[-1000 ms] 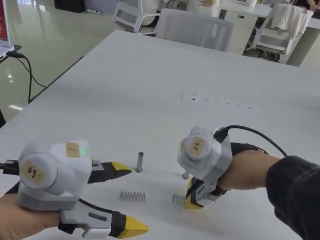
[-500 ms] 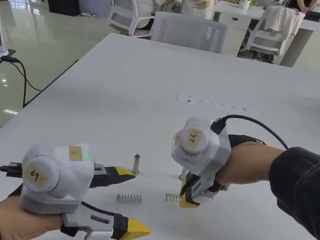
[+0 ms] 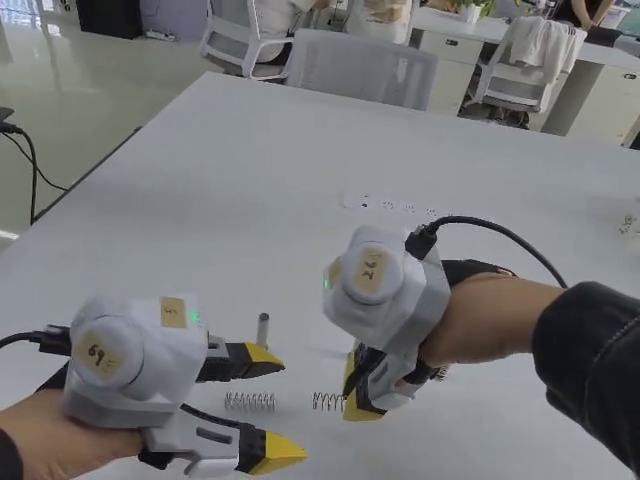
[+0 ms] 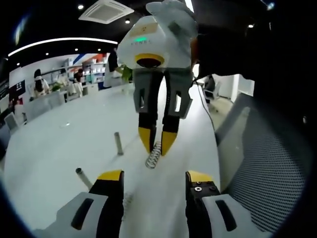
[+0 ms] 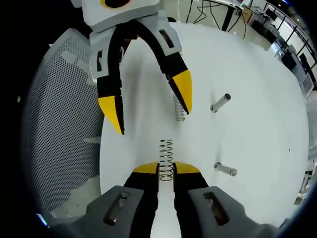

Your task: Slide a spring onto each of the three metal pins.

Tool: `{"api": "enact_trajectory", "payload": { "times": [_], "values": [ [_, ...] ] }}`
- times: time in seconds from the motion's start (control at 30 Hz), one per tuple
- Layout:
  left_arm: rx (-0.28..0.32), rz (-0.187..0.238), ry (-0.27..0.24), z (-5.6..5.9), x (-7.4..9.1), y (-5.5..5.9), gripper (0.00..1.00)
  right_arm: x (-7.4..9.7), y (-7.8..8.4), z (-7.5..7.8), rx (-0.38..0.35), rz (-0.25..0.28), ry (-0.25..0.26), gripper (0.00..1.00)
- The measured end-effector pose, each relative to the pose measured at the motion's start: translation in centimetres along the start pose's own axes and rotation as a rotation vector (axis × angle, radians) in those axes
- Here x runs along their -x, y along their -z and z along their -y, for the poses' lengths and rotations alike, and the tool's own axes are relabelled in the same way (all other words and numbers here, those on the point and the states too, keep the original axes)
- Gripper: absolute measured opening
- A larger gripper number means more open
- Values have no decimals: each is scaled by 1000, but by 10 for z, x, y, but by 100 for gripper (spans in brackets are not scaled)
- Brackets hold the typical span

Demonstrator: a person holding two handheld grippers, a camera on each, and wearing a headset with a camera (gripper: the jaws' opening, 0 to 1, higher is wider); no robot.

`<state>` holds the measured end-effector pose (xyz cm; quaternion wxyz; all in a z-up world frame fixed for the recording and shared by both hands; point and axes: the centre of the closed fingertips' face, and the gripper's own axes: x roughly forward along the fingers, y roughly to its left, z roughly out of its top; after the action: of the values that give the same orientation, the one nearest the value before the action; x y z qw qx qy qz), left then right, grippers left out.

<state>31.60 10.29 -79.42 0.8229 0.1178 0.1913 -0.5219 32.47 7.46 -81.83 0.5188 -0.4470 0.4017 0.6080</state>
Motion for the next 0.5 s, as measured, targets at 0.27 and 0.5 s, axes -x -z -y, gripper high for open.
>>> {"api": "enact_trajectory", "payload": {
  "times": [0.27,0.5],
  "values": [
    [-49,-17,27,3,-10,-1,33,2,-5,-5,10,4,-6,8],
    [-87,-22,37,4,-14,-4,25,2,-7,-8,19,1,-7,8]
  ]
}}
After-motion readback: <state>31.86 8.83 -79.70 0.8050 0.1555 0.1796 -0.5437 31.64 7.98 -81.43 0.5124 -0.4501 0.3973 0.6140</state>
